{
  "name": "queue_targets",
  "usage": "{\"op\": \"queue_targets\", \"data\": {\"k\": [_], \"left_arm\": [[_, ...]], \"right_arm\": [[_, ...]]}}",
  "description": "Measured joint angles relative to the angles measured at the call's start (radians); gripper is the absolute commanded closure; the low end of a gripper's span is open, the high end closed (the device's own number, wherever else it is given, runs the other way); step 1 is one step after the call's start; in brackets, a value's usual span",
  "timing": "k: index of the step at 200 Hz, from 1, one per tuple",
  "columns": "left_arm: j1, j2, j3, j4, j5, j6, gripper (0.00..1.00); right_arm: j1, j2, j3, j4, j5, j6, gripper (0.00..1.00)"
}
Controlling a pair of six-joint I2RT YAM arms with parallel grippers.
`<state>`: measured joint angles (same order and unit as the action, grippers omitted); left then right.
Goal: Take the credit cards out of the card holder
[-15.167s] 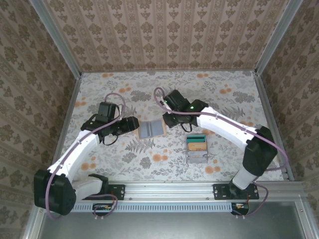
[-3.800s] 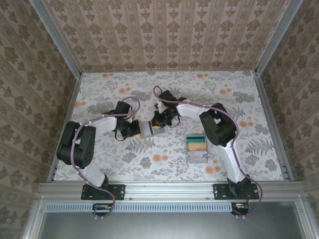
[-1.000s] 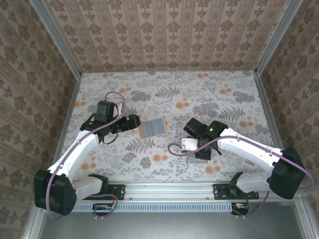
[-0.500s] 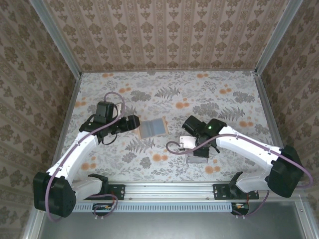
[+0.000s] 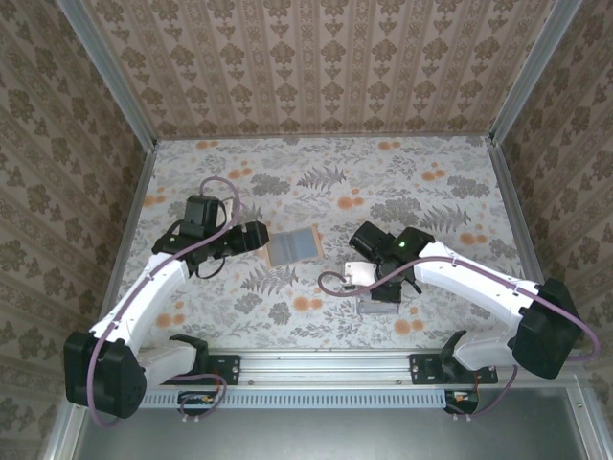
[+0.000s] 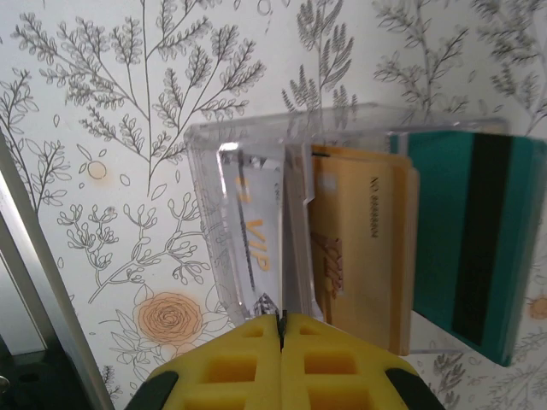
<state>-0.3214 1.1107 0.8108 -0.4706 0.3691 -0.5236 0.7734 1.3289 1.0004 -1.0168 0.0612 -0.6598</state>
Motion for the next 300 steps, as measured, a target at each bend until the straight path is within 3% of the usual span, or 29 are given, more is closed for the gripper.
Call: {"op": "queue_targets", "data": {"k": [35,52,95,117,129,182,229,300], "left_arm": [[0.003,0.0,0.0,-0.002,0.0,0.0,0.17],[0.003,0.0,0.0,-0.002,0.0,0.0,0.16],[0.009,0.0,0.0,-0.002,0.0,0.0,0.16],[0.009,0.0,0.0,-0.002,-0.001,0.0,0.16],[0.009,0.0,0.0,-0.003,-0.003,0.002,0.0],[0.009,0.005,-0.013,0.0,-0.002,0.001,0.0],[0.009,0.056,-0.015,0.006,0.01,-0.001,0.0],[0.009,0.093,-0.037,0.033,0.037,-0.069,0.17]], "right_arm": [[0.0,0.0,-0.046,0.0,-0.008,0.0,1.0],[0.0,0.0,-0.049,0.01,-0.008,0.001,0.65],[-0.001,0.0,-0.048,0.052,0.007,0.015,0.59],[-0.006,0.006,-0.031,0.071,0.018,0.065,0.61],[-0.011,0.019,-0.003,0.08,0.019,0.094,0.63],[-0.014,0.069,0.129,0.16,0.005,0.34,0.69],[-0.014,0.29,0.335,0.214,-0.065,0.679,1.0],[-0.029,0.581,0.473,0.293,-0.156,1.034,1.0]]}}
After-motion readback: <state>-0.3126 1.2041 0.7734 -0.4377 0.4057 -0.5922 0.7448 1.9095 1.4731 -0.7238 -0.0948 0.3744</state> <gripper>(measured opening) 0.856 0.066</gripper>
